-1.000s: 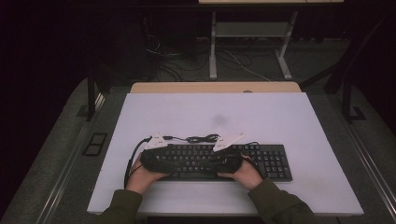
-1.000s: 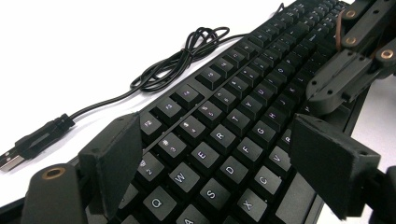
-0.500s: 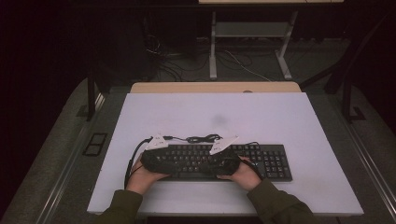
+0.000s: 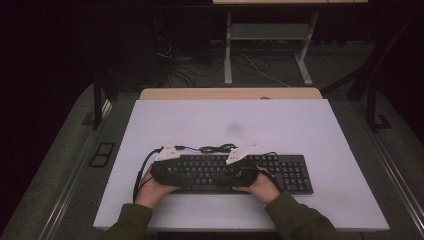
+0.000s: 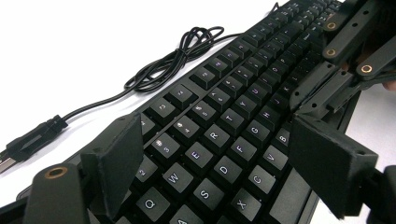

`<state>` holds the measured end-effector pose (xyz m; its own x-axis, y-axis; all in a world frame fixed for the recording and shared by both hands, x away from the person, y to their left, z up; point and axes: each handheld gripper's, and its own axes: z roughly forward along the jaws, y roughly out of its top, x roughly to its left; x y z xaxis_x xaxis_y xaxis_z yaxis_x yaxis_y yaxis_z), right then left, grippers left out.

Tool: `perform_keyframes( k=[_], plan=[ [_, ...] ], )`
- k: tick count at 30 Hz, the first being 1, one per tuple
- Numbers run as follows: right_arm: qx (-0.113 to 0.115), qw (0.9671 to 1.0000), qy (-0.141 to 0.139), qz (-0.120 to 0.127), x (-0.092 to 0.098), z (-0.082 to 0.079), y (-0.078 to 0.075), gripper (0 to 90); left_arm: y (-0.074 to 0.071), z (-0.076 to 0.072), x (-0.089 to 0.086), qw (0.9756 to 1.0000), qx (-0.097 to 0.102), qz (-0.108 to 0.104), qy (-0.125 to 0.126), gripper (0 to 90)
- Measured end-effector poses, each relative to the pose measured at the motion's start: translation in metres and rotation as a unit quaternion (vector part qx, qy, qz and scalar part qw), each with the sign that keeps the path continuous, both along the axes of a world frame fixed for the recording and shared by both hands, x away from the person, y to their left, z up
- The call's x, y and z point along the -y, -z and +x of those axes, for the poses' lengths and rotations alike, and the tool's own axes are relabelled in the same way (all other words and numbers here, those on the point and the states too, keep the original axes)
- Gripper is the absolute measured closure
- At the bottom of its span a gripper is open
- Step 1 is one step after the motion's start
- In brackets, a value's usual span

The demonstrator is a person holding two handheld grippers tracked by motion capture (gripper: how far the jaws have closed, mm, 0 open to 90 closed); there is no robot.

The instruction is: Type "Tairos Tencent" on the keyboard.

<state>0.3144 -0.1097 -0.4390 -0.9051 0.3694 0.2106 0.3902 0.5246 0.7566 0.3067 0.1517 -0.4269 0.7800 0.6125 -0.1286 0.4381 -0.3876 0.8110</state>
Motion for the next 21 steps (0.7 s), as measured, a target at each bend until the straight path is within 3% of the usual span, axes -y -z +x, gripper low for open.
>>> perform_keyframes(
  k=[5, 13, 21],
  plan=[
    [-0.001, 0.9999, 0.002, 0.017, 0.003, 0.001, -0.002, 74.9, -0.001, -0.001, 0.000, 1.0000, 0.001, -0.001, 0.004, 19.8],
    [0.005, 0.9987, 0.013, 0.048, 0.009, 0.004, -0.004, 50.0, -0.002, -0.003, 0.000, 1.0000, -0.001, 0.000, 0.009, 25.2],
    [0.008, 0.9974, 0.035, 0.062, 0.016, 0.010, -0.003, 34.9, -0.002, -0.005, 0.001, 0.9997, -0.010, -0.006, 0.023, 42.3]
  ],
)
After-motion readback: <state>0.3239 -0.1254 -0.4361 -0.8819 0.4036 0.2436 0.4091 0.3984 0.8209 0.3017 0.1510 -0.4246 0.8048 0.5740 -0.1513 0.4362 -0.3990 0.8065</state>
